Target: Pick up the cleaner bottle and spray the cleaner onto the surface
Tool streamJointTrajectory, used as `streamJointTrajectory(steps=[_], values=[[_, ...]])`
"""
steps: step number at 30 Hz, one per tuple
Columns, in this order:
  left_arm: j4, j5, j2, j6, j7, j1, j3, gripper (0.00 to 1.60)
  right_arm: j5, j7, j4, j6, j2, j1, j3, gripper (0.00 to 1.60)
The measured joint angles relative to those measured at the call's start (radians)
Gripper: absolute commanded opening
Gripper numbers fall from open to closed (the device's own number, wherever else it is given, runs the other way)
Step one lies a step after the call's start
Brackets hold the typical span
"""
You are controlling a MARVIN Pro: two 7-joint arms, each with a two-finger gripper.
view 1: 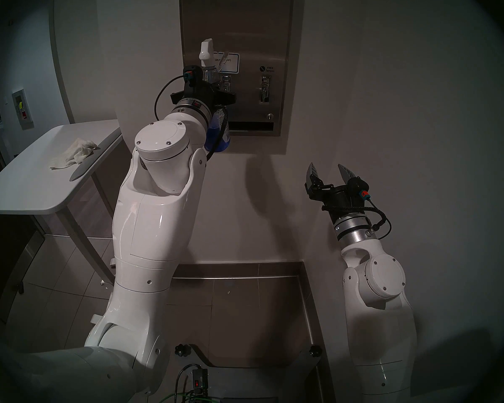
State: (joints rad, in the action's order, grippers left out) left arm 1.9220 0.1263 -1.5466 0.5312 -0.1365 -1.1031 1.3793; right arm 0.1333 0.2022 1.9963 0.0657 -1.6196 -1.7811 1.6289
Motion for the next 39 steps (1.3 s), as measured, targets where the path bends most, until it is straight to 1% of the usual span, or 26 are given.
streamJointTrajectory(steps=[7,17,29,39], values=[[-0.007,-0.014,-0.007,0.000,0.011,0.028,-0.008,0.00,0.000,0.000,0.000,0.000,0.000,0.000,0.000,1.60],[-0.023,-0.035,-0.021,-0.002,0.022,0.066,-0.002,0.00,0.000,0.000,0.000,0.000,0.000,0.000,0.000,1.60],[-0.070,-0.053,-0.033,-0.002,0.039,0.114,0.013,0.00,0.000,0.000,0.000,0.000,0.000,0.000,0.000,1.60],[-0.077,-0.060,-0.033,-0.002,0.057,0.123,0.013,0.00,0.000,0.000,0.000,0.000,0.000,0.000,0.000,1.60]])
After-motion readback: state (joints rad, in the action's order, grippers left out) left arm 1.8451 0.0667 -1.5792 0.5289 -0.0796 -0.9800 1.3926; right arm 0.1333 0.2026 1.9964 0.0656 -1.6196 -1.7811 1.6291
